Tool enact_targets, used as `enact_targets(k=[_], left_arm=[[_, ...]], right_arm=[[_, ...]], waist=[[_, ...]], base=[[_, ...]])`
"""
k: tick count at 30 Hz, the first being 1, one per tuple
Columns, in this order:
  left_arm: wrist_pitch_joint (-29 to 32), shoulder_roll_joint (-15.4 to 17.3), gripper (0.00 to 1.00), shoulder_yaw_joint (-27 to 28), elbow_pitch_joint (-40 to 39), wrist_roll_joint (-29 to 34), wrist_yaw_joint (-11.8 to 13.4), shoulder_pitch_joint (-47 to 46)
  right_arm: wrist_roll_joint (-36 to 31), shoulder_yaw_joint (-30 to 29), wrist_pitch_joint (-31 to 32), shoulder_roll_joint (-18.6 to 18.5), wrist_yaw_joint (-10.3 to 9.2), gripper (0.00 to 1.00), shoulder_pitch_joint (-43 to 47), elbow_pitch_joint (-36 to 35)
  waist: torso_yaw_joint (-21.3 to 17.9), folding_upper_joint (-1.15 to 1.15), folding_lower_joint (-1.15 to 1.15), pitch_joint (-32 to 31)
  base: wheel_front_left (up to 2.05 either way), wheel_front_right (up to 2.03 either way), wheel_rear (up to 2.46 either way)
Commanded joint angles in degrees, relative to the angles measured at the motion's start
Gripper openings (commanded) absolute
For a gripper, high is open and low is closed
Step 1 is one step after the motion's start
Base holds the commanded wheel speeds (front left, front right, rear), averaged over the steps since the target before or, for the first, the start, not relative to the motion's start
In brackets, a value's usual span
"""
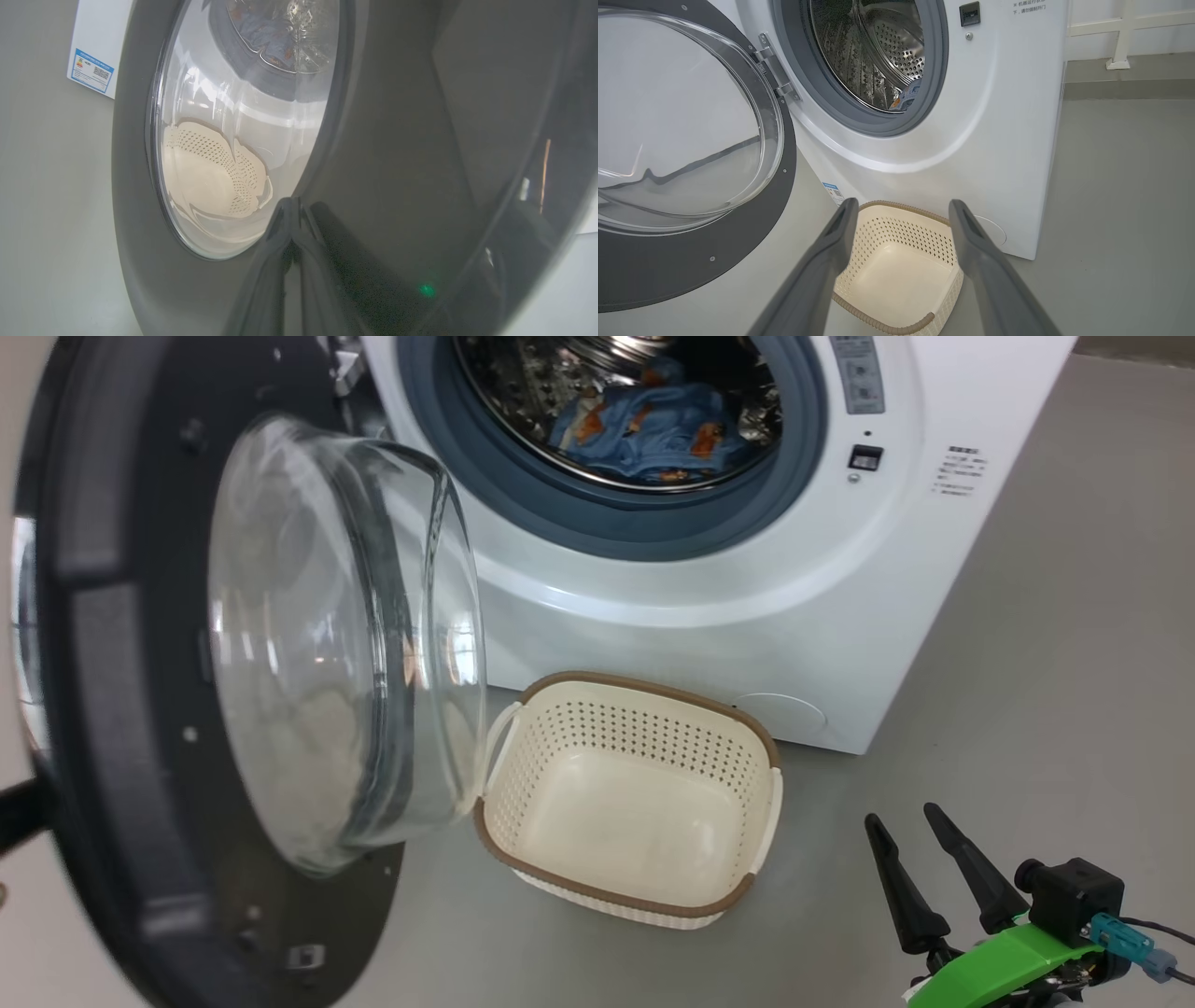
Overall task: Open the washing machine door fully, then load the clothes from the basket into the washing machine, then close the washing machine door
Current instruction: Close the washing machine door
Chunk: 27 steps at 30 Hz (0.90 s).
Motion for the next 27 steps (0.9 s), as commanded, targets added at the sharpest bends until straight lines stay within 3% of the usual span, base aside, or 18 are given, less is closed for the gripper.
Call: enact_targets(k=[1,10,18,27], left_arm=[[0.71,1.61,0.0,2.27,-3.54,-0.8,-0.42,-1.62],[1.64,-4.27,0.0,-0.49,-10.05,-0.03,-0.42,-4.38],[0.5,-8.86,0.0,-2.89,-8.59,2.1,-0.42,-10.6],[-3.2,-11.61,0.0,-4.73,-4.86,5.94,-0.42,-17.05]], right_arm=[[-0.08,1.07,-0.69,0.05,0.17,1.0,-0.11,-1.54],[-0.43,0.2,-0.69,1.18,0.17,1.0,-0.92,-2.06],[-0.99,-0.33,-0.69,2.41,0.17,1.0,-2.21,-2.63],[-1.26,-0.46,-0.69,3.98,0.17,1.0,-3.22,-2.94]], waist=[[-1.07,0.0,0.0,0.17],[-6.0,0.0,0.0,1.65],[-11.3,0.0,0.0,3.9],[-17.24,0.0,0.0,5.75]], base=[[0.0,0.0,0.0],[0.0,0.0,0.0],[0.0,0.0,0.0],[0.0,0.0,0.0]])
